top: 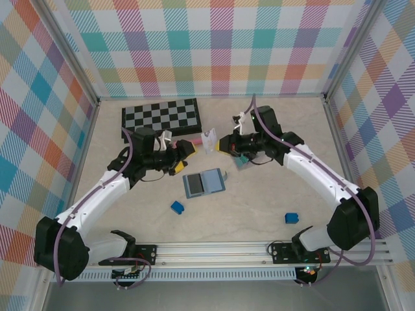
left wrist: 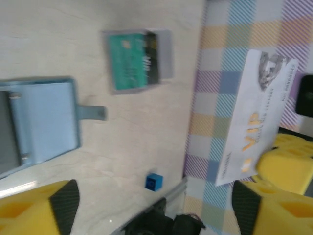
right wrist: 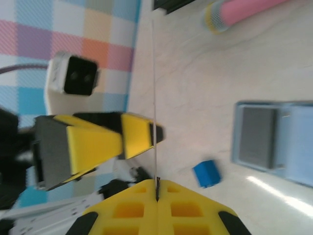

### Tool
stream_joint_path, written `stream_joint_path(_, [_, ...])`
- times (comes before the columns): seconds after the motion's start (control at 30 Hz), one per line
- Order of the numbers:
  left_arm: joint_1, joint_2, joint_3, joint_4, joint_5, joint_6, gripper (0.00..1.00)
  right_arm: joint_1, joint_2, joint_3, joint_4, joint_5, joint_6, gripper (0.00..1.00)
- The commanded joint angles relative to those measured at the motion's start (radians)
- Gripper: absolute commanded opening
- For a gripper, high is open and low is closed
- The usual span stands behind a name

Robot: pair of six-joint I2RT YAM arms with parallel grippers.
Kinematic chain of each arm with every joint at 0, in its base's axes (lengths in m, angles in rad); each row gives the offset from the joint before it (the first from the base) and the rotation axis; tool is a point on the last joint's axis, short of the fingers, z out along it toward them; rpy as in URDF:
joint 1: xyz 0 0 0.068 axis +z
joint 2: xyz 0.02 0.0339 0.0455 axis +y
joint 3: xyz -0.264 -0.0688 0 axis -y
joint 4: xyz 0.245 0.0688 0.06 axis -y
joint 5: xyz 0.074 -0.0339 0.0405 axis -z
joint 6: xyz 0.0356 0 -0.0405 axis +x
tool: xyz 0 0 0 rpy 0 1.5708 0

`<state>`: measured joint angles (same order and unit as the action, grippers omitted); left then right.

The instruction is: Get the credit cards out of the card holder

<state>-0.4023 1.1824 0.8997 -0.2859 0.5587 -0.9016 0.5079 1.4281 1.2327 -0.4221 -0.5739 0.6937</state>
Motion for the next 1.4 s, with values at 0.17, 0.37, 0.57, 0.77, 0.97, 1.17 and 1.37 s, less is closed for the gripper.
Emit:
stream_joint_path(0.17, [0.026, -0.021, 0.101, -0.373, -0.329, 0.231, 1.00, -0.178, 0.076, 0.072, -0.217, 0.274, -0.480, 0.00])
stream_joint_path(0.37, [0.043, 0.042, 0.176, -0.469, -0.374, 0.318, 1.00, -0.254, 0.171, 0.224, -0.383, 0.419, -0.722, 0.00])
stream_joint_path(0.57, [0.051, 0.084, 0.185, -0.482, -0.364, 0.304, 1.00, -0.258, 0.243, 0.287, -0.441, 0.447, -0.885, 0.00])
stream_joint_path(0.77, [0.054, 0.119, 0.162, -0.434, -0.288, 0.299, 1.00, -0.268, 0.340, 0.312, -0.476, 0.557, -0.973, 0.00])
stream_joint_path(0.97, [0.054, 0.134, 0.146, -0.419, -0.280, 0.287, 1.00, -0.276, 0.393, 0.330, -0.486, 0.548, -0.988, 0.00])
stream_joint_path(1.17, [0.054, 0.123, 0.133, -0.417, -0.277, 0.282, 1.00, -0.279, 0.398, 0.313, -0.490, 0.574, -0.983, 0.00])
stream_joint_path(1.37, [0.054, 0.129, 0.122, -0.399, -0.245, 0.277, 1.00, -0.281, 0.403, 0.298, -0.499, 0.561, -0.960, 0.00])
